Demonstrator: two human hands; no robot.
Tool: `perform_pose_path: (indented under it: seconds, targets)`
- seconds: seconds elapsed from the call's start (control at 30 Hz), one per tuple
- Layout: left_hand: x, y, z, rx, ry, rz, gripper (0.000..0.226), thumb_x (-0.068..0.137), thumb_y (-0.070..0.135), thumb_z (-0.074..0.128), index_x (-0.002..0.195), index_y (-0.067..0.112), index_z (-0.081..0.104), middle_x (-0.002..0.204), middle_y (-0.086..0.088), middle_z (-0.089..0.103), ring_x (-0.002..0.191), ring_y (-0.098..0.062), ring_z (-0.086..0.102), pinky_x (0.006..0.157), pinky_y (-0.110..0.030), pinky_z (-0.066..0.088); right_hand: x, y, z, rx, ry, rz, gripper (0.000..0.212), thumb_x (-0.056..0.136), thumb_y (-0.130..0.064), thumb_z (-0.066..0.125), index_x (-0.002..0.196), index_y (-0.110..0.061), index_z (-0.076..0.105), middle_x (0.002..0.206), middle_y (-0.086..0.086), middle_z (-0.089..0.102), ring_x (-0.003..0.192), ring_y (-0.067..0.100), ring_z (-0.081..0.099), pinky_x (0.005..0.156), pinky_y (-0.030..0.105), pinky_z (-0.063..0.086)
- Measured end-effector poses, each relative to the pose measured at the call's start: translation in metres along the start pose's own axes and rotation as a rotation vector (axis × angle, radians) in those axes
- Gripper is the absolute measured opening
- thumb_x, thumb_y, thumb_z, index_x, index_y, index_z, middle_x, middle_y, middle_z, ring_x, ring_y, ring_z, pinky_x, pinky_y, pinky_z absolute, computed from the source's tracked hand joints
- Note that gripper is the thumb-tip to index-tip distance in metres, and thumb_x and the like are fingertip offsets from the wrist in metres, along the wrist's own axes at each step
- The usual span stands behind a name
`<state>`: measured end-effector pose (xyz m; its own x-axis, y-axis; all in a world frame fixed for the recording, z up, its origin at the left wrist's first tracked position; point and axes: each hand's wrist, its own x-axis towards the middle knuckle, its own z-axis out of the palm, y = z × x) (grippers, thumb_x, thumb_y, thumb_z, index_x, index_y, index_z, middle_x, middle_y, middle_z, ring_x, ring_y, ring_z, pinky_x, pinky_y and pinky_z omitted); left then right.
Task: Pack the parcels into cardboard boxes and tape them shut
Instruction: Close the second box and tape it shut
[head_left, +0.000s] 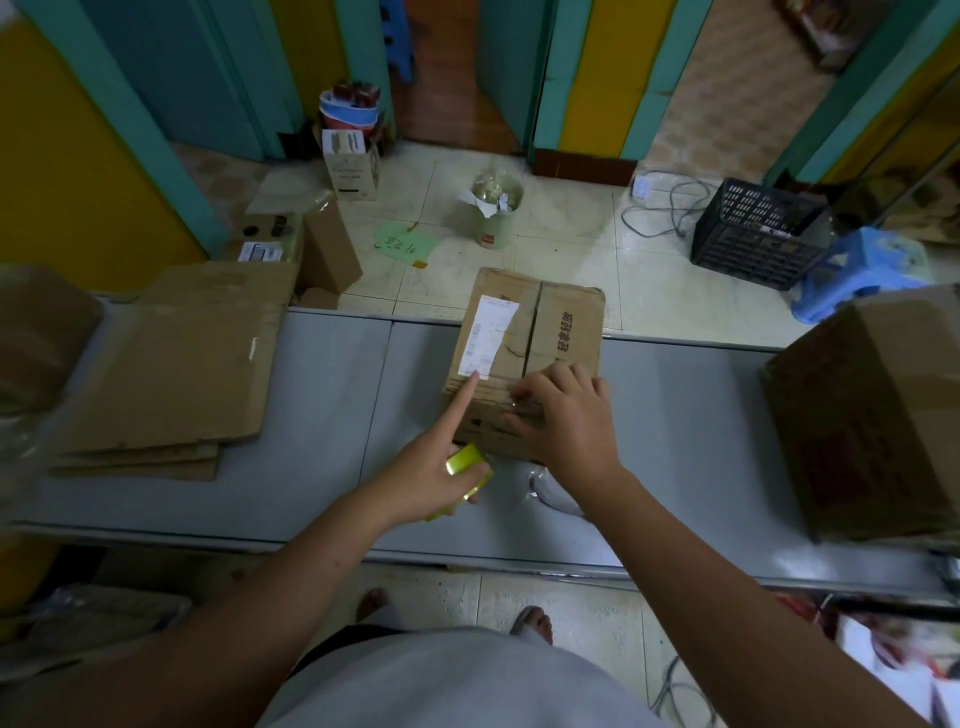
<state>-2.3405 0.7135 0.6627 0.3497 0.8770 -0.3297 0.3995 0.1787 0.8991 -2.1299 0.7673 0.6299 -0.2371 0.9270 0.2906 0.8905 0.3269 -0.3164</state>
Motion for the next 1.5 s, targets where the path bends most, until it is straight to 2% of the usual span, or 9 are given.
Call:
perform_pose_path:
  seconds: [0.2,0.37,0.5,0.67,1.0,1.17,1.23,1.33,1.5]
  targets:
    - [-0.013,-0.019,-0.01,-0.012,0.042,-0.013,0.101,0.103,0.023,0.068,0.153,0.07,-0.006,0.085,-0.006,0.075,0.069,-0.015,0.075,0.059,-0.035,0.061,0.001,0.004,-0.002,0.014,0.012,-0.006,0.032,0.083,-0.05,0.081,0.106,-0.03,0.071,0.104,-0.008,0.062,0.1,0.017,0.052,0.084,0.028,0.024]
    - [-0.02,-0.022,-0.016,-0.034,0.085,0.018,0.102,0.101,0.027,0.07,0.155,0.068,-0.006,0.09,-0.006,0.078,0.079,-0.017,0.077,0.065,-0.033,0.061,-0.006,0.003,-0.013,0.101,-0.011,-0.001,0.056,0.078,-0.065,0.074,0.118,-0.026,0.07,0.119,-0.002,0.06,0.113,0.022,0.052,0.092,0.04,0.039]
    - [-0.028,-0.008,-0.02,-0.03,0.088,0.081,0.103,0.1,0.028,0.071,0.153,0.071,-0.007,0.101,0.0,0.079,0.093,-0.018,0.077,0.077,-0.029,0.06,-0.016,-0.015,-0.035,0.307,0.107,-0.03,0.027,0.098,-0.04,0.066,0.112,-0.018,0.073,0.114,-0.002,0.061,0.108,0.016,0.054,0.09,0.042,0.05]
    - [-0.032,0.01,-0.019,-0.002,0.048,0.16,0.105,0.099,0.024,0.072,0.153,0.072,-0.005,0.12,-0.012,0.075,0.096,-0.032,0.075,0.088,-0.057,0.061,-0.023,-0.053,-0.049,0.564,-0.32,-0.015,0.031,0.103,-0.032,0.061,0.132,-0.022,0.065,0.118,-0.007,0.064,0.111,0.004,0.06,0.095,0.022,0.049]
    - [-0.029,0.02,-0.015,0.077,-0.008,0.171,0.105,0.1,0.031,0.071,0.152,0.071,-0.011,0.092,-0.016,0.073,0.083,-0.04,0.071,0.079,-0.062,0.058,-0.028,-0.059,-0.053,0.752,-0.299,0.249,0.012,0.093,-0.012,0.077,0.085,-0.021,0.077,0.078,-0.015,0.073,0.073,0.007,0.067,0.067,0.017,0.05]
    - [-0.029,0.027,-0.009,0.042,0.067,0.118,0.12,0.089,0.037,0.082,0.151,0.071,-0.015,0.085,-0.003,0.076,0.074,-0.024,0.071,0.069,-0.043,0.06,-0.033,-0.045,-0.059,0.858,-0.427,0.332,0.014,0.099,-0.013,0.068,0.086,-0.018,0.071,0.073,-0.006,0.069,0.068,0.005,0.061,0.066,0.022,0.049]
    - [-0.026,0.03,-0.009,0.047,0.107,0.074,0.121,0.082,0.045,0.087,0.153,0.069,-0.008,0.097,-0.001,0.078,0.08,-0.013,0.075,0.063,-0.032,0.06,-0.035,-0.041,-0.068,0.982,-0.443,0.348,0.014,0.1,-0.01,0.066,0.088,-0.013,0.072,0.075,0.004,0.071,0.072,0.014,0.065,0.072,0.029,0.055]
    - [-0.026,0.037,-0.009,-0.007,0.155,0.033,0.099,0.076,0.042,0.091,0.148,0.056,0.025,0.078,0.014,0.075,0.062,-0.009,0.072,0.05,-0.027,0.055,-0.034,-0.037,-0.076,1.084,-0.438,0.358,0.013,0.102,-0.008,0.064,0.092,-0.005,0.072,0.077,0.01,0.071,0.074,0.02,0.066,0.075,0.029,0.055]
    - [-0.017,0.021,-0.03,-0.219,-0.017,0.117,0.039,0.087,0.055,0.079,0.095,0.018,0.069,0.069,-0.007,0.072,0.056,-0.018,0.068,0.052,-0.031,0.056,-0.024,-0.022,-0.083,1.395,-0.385,0.575,0.014,0.1,0.0,0.058,0.09,0.002,0.068,0.073,0.011,0.06,0.07,0.02,0.057,0.069,0.029,0.053]
